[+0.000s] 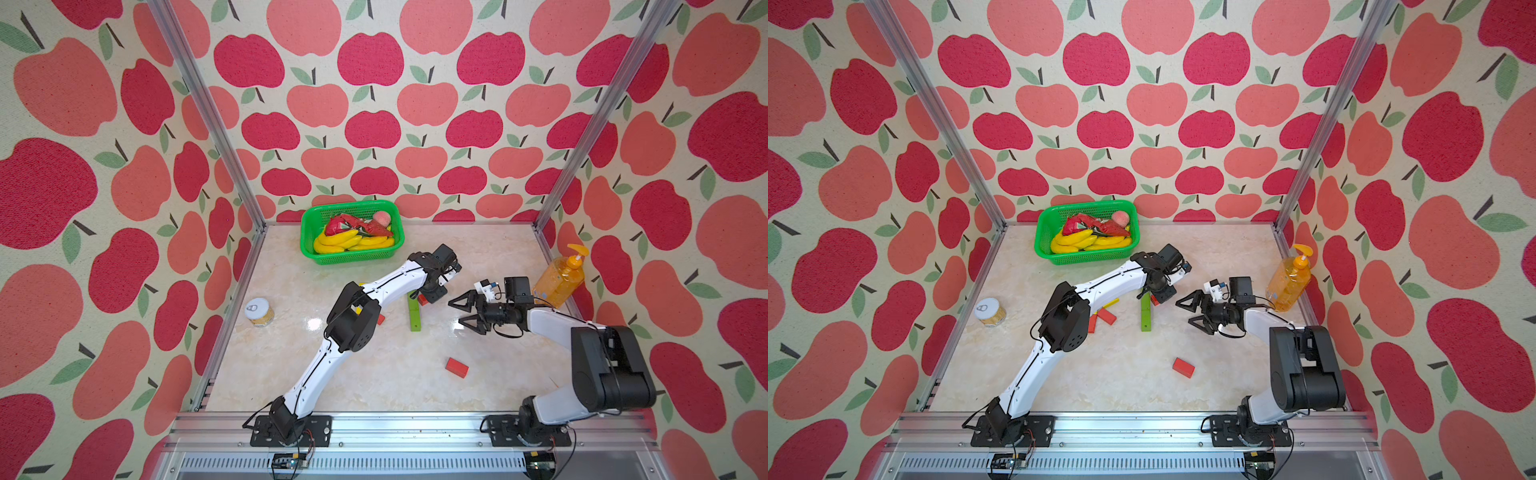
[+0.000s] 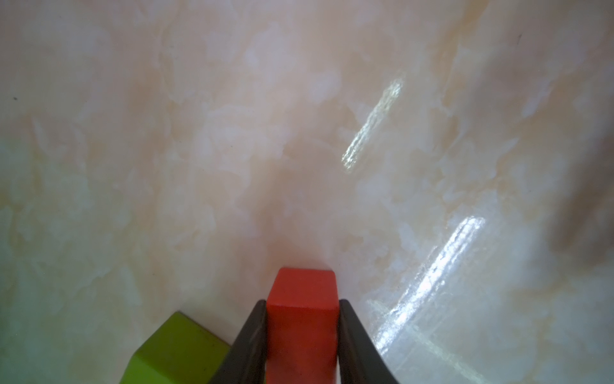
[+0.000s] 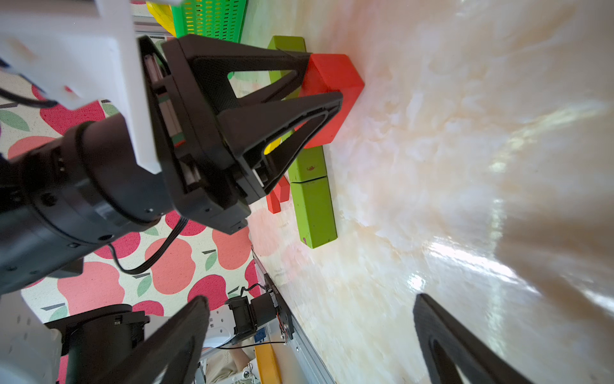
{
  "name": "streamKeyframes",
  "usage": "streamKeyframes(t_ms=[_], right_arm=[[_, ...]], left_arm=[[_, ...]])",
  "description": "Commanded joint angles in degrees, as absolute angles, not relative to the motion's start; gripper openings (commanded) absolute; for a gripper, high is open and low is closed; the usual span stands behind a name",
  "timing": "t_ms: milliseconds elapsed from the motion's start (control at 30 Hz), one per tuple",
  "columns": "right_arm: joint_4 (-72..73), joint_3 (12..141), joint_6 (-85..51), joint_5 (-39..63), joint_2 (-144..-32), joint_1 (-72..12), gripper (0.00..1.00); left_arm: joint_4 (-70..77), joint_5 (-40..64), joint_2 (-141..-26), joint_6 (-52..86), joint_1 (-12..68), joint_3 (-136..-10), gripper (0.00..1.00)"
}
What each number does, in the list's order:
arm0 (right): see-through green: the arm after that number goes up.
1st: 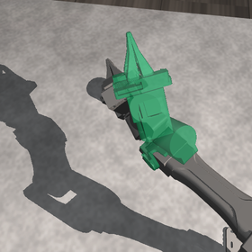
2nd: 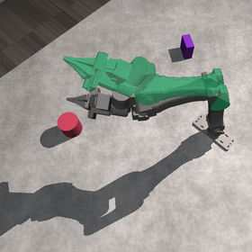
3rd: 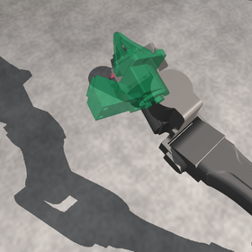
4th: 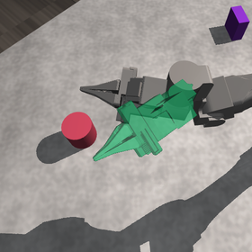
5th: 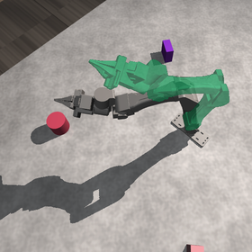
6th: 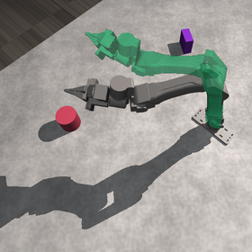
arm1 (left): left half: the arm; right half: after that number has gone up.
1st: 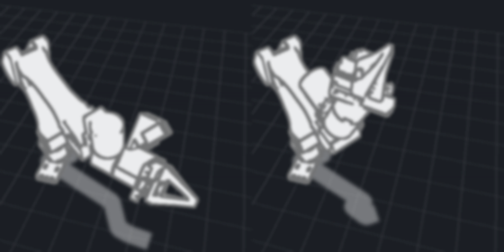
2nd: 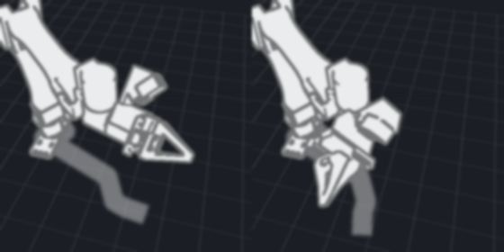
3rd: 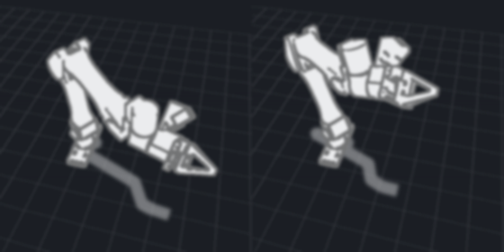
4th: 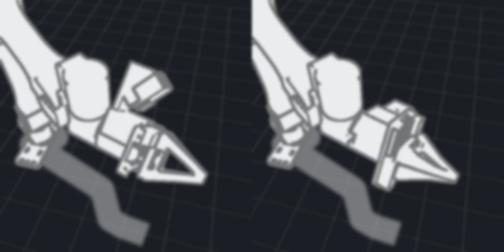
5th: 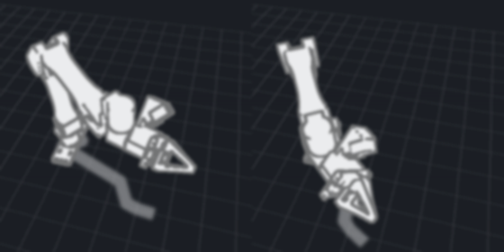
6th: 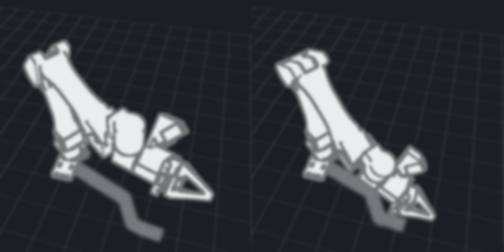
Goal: Assemble the letter k with building blocks
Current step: Assemble the building block at the center of the board.
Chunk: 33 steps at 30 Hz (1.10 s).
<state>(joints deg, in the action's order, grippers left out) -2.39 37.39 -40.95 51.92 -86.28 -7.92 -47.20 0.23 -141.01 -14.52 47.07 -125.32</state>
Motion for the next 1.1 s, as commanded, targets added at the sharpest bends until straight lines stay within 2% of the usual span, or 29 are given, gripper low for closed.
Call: streamKeyframes(t_ms=[0,100,400,567,1067], right_arm=[[-3.06,38.67,-40.08,51.5,-86.49,-8.34,0.99],[-3.08,38.67,-40.08,51.59,-86.49,-8.27,0.99],[-3.14,38.68,-40.08,51.51,-86.57,-8.29,0.99],[-3.07,38.67,-39.97,51.5,-86.59,-8.29,0.99],[-3.08,38.76,-39.99,51.51,-86.79,-8.3,0.99]], left_arm=[[-48.78,-0.83,-140.49,-14.62,47.12,-125.51,0.34],[-48.87,-1.22,-140.36,-14.58,47.13,-125.36,0.4],[-49.13,-0.97,-140.02,-14.72,46.93,-125.27,0.31],[-49.13,-1.41,-140.27,-14.63,46.93,-125.16,0.41],[-49.04,-1.76,-140.14,-14.71,46.93,-125.01,0.4]])
